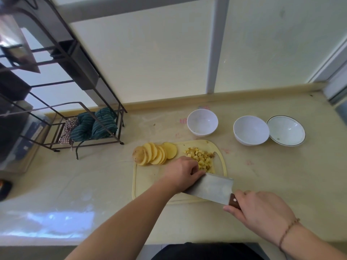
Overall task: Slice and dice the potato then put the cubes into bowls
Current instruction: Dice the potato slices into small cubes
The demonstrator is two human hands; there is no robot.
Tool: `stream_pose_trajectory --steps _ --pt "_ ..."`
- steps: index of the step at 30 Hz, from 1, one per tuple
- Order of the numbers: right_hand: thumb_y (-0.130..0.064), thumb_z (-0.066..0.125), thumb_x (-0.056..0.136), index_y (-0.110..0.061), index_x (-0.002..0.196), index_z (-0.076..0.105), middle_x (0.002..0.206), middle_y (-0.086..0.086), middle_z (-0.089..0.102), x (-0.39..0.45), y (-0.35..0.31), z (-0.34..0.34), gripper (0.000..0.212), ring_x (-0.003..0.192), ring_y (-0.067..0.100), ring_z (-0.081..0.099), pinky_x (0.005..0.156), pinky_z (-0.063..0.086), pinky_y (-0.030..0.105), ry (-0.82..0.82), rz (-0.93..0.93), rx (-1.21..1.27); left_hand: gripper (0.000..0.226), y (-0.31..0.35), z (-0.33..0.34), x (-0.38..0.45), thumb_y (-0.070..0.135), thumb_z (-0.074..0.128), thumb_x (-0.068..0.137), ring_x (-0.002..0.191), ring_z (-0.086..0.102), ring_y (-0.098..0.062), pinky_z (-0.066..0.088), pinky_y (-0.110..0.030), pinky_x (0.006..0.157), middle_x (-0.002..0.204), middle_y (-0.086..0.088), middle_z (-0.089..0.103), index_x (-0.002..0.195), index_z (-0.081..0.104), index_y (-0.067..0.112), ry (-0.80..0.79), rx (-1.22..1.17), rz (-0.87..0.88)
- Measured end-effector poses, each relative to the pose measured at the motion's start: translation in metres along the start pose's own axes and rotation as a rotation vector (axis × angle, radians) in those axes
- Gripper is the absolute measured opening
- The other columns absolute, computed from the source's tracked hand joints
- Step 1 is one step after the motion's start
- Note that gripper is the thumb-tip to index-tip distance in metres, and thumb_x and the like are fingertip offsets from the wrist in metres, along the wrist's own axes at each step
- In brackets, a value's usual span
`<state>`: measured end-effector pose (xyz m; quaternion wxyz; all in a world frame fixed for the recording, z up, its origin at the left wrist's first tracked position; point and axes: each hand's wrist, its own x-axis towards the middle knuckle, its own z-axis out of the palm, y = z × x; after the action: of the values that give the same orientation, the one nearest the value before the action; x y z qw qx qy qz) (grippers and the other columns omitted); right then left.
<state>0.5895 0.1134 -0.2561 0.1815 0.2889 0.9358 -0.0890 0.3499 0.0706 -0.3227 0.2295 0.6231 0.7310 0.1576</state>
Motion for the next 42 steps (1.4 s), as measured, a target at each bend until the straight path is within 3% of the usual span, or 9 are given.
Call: stream_pose_trajectory --steps 6,10,14,19,22,24,28,31,42 --pt "-0.07 0.016 0.094 -0.026 0.115 0.048 0.109 -0.003 0.066 -0.005 -0.005 -0.002 0.058 0.096 0.019 0.066 0.063 0.036 0.034 -0.002 0.004 -0.077 0.03 -0.001 0.002 0.004 0.037 0.059 0.101 0.088 0.052 -0.019 0.045 -0.034 0.075 0.086 0.002 0.056 0.082 0.062 0.014 -0.002 -0.011 -0.041" --pt "-0.071 0.014 0.093 -0.027 0.114 0.048 0.108 -0.004 0.065 -0.009 -0.004 0.001 0.059 0.094 0.017 0.066 0.063 0.037 0.034 -0.049 0.015 -0.074 0.019 -0.015 -0.002 -0.002 0.021 0.058 0.103 0.078 0.052 -0.016 0.039 -0.027 0.07 0.088 0.002 0.059 0.093 0.067 0.007 0.217 -0.24 -0.178" --pt "-0.075 -0.024 0.063 -0.031 0.11 0.046 0.106 -0.005 0.065 -0.016 -0.001 0.0 0.095 0.092 0.015 0.066 0.061 0.036 0.034 -0.072 0.056 -0.035 0.012 -0.035 -0.019 -0.012 0.014 0.058 0.102 0.084 0.059 -0.014 0.044 -0.017 0.073 0.094 0.005 0.065 0.104 0.07 0.011 0.269 -0.316 -0.271" --pt "-0.071 -0.053 0.032 -0.035 0.094 0.037 0.101 -0.007 0.065 -0.019 0.003 0.006 0.115 0.089 0.011 0.066 0.06 0.037 0.031 -0.04 0.112 -0.001 0.014 -0.041 -0.018 -0.027 0.007 0.063 0.097 0.083 0.054 0.0 0.037 -0.003 0.074 0.095 0.009 0.065 0.107 0.073 0.011 0.189 -0.213 -0.042" --pt "-0.089 -0.035 0.044 -0.031 0.075 0.041 0.072 -0.006 0.059 -0.023 0.008 0.015 0.1 0.066 0.007 0.057 0.061 0.043 0.026 0.027 0.209 0.266 0.013 -0.048 -0.016 -0.039 0.005 0.066 0.095 0.084 0.056 0.003 0.04 -0.006 0.072 0.094 0.01 0.063 0.105 0.072 0.012 0.42 -0.251 -0.096" --pt "-0.1 -0.004 0.053 -0.024 0.061 0.044 0.055 -0.006 0.054 -0.022 0.007 0.021 0.09 0.053 0.006 0.05 0.059 0.043 0.022 -0.011 0.275 0.593 0.01 -0.055 -0.012 -0.058 0.007 0.068 0.093 0.084 0.057 0.0 0.043 -0.009 0.072 0.093 0.01 0.062 0.102 0.071 0.012 0.583 -0.258 -0.152" --pt "-0.076 0.043 0.072 -0.018 0.058 0.049 0.048 -0.002 0.045 -0.011 -0.017 0.029 0.06 0.045 0.009 0.041 0.051 0.035 0.024 -0.213 0.333 1.054 0.02 -0.071 0.02 -0.105 0.028 0.071 0.089 0.096 0.061 -0.009 0.051 -0.022 0.084 0.105 0.004 0.061 0.103 0.068 0.013 0.563 -0.188 -0.051" --pt "-0.056 0.045 0.088 -0.014 0.063 0.048 0.048 -0.001 0.041 0.002 -0.034 0.033 0.049 0.043 0.012 0.035 0.045 0.03 0.022 -0.338 0.29 1.178 0.029 -0.077 0.046 -0.113 0.035 0.077 0.084 0.103 0.062 -0.019 0.052 -0.031 0.091 0.113 0.0 0.062 0.104 0.068 0.015 0.533 -0.135 -0.013" --pt "-0.07 0.034 0.074 -0.012 0.066 0.05 0.048 -0.001 0.046 0.017 -0.044 0.036 0.061 0.045 0.008 0.042 0.048 0.033 0.015 -0.394 0.228 1.043 0.023 -0.083 0.063 -0.104 0.025 0.083 0.086 0.089 0.064 -0.023 0.055 -0.039 0.078 0.1 -0.005 0.071 0.093 0.076 0.004 0.609 -0.118 0.043"
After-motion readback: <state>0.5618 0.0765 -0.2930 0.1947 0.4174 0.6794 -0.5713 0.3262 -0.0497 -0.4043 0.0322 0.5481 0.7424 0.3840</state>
